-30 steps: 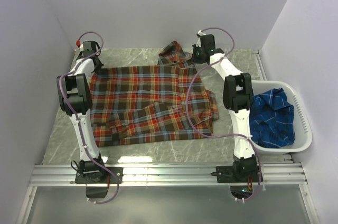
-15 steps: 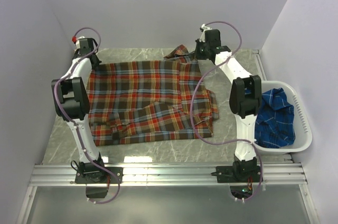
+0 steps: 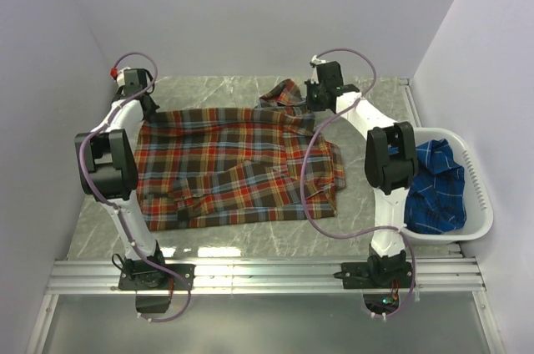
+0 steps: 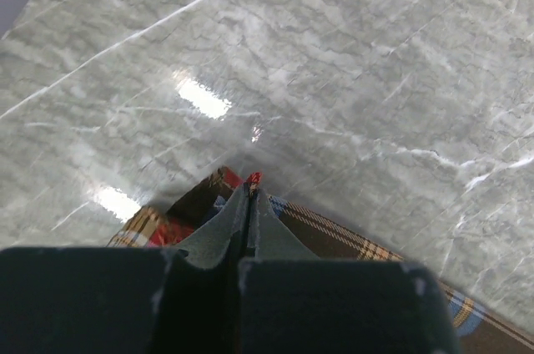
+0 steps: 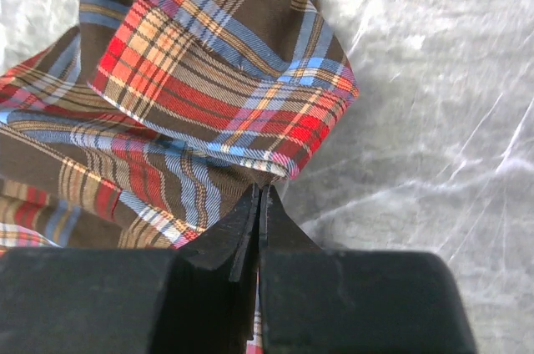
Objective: Fold and stack the long sleeve shirts
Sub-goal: Fold the shirt
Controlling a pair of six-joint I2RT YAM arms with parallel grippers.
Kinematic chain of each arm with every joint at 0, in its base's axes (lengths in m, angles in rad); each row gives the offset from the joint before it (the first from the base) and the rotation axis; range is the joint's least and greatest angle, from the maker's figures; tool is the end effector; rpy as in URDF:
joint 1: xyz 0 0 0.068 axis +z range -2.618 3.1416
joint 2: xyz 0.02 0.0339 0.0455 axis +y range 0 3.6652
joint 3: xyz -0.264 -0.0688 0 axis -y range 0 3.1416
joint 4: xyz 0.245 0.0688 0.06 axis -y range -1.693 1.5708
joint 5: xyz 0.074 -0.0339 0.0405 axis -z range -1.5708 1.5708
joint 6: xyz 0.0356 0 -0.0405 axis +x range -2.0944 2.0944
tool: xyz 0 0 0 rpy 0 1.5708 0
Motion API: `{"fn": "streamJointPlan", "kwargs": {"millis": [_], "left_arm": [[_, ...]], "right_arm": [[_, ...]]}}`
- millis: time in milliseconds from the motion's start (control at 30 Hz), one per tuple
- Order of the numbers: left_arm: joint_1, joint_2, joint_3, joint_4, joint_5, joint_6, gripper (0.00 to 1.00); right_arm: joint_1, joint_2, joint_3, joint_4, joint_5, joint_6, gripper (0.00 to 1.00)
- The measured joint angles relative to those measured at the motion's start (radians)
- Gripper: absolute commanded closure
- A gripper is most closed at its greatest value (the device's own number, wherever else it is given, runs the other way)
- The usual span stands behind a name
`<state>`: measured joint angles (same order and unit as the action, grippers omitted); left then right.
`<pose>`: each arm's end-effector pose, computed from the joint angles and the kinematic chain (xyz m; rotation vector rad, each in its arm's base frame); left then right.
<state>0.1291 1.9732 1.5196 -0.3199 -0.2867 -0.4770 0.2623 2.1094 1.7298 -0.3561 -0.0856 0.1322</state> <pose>0.4423 0.0676 0.2274 -0.8221 2.1593 0.1597 0.4689 0.1291 0.2316 -0.1949 2.3137 0.2993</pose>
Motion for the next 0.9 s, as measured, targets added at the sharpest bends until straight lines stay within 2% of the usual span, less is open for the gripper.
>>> {"fn": "streamJointPlan", "kwargs": {"millis": [233,567,800,867,900], "left_arm": [[0.000,-0.050,-0.044,0.003,-0.018,-0.016,1.00],[0.000,-0.144,-0.219,0.051,-0.063,-0.103,0.97],[0.000,-0.164,-0.315,0.076,-0.073,-0.188,0.91],[0.000,-0.165,-0.332,0.076,-0.081,-0.215,0.87],[0.000,-0.168,-0.342,0.077,-0.085,-0.226,0.81]], "right_arm": [[0.027,-0.052,-0.056,-0.005,0.061,0.009,1.00],[0.048,-0.153,-0.209,0.045,0.110,0.099,1.00],[0.048,-0.153,-0.343,0.082,0.104,0.173,1.00],[0.049,-0.154,-0.369,0.087,0.102,0.193,0.98],[0.050,-0.155,-0.381,0.094,0.101,0.202,0.97]]}}
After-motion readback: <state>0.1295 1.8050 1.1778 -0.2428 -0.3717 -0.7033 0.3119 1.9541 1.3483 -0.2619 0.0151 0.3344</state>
